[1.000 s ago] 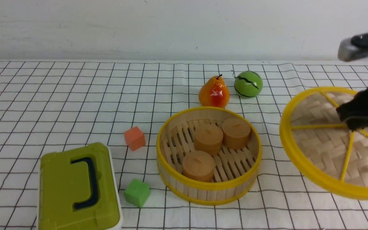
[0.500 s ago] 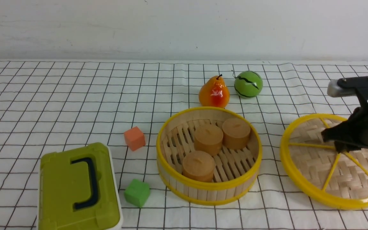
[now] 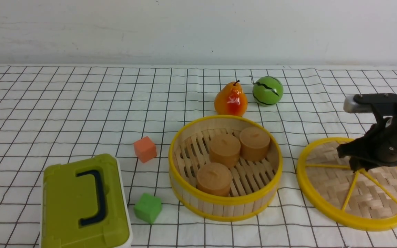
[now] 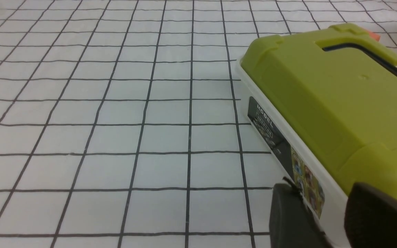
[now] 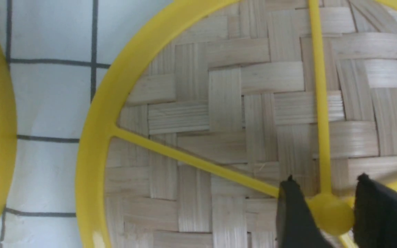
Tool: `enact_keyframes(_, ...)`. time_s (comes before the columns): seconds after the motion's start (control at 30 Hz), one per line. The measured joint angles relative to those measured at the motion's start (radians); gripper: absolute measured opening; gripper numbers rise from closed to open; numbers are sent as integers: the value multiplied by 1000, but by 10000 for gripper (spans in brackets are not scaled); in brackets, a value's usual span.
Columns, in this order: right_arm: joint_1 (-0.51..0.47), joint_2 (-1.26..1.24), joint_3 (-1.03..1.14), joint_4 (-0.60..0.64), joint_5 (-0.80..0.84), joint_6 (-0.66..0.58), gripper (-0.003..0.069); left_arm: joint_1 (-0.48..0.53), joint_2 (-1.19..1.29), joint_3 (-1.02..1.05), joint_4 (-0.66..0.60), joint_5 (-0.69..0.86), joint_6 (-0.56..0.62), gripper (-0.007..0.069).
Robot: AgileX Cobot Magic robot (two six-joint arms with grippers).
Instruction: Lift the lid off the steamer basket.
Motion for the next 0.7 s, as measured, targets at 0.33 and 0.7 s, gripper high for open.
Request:
enact_keyframes(0.33,0,-431,16,177,96,-166,205,0,0,0,0,0,0,239)
enact_keyframes(0.7,0,-1015,294,281,30,-271,-22,0,0,0,0,0,0,239)
